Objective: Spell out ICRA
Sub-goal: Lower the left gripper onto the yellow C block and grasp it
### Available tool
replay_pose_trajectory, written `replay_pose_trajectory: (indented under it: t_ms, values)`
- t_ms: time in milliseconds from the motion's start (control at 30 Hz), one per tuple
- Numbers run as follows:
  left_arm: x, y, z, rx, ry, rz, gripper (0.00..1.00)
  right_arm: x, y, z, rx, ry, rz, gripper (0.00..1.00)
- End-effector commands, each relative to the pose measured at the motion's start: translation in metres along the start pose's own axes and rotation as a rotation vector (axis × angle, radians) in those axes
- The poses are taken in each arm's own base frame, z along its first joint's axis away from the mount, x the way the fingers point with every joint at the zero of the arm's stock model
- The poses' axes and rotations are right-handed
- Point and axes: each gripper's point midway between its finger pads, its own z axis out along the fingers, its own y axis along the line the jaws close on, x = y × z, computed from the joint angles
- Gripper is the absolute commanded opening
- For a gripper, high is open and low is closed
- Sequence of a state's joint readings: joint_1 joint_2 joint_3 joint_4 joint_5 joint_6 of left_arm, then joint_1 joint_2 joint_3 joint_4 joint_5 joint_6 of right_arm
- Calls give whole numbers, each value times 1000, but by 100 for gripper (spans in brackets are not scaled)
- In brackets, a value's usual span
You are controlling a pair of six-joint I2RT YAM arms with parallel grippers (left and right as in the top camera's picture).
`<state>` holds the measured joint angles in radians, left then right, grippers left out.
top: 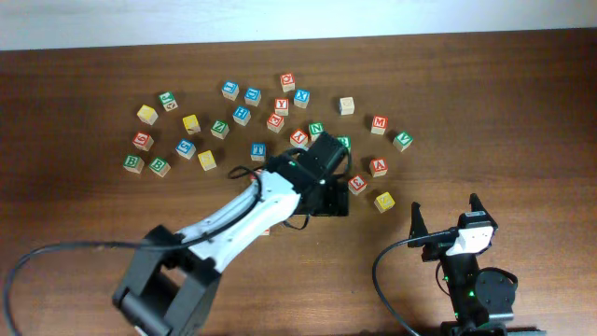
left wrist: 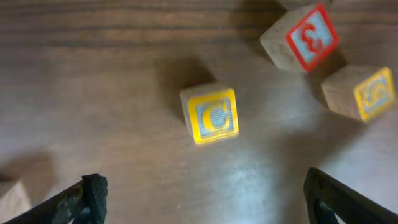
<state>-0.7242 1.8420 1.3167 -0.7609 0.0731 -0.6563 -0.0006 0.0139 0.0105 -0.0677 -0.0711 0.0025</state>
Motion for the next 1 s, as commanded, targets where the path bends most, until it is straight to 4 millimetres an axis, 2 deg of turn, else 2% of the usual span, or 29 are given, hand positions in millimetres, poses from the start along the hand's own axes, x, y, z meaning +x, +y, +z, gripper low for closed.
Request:
replay_pose_trajectory:
  t_ms: [0,67,133,267,400,700,833,967]
  values:
    - [-6,5,26,-53,-14,-9,94,2,-1,0,4,4,2,98]
    - [-8,5,33,-50,-16,-8,90,2,-1,0,4,4,2,98]
    - [-10,3,40,-46,-21,-8,78,2,-1,0,4,4,2,98]
    - [-9,5,50,-55,-11,-9,70,2,-1,0,4,4,2,98]
    - [-14,6,50,-63,-33,-8,59,2,-1,0,4,4,2,98]
    - [-19,1,51,-43,-54,-7,60,2,-1,0,4,4,2,98]
    - [-13,-4,57,-40,-40,10,60,2,-1,0,4,4,2,98]
    - [-16,4,66,-84,-56,9,58,2,-1,0,4,4,2,98]
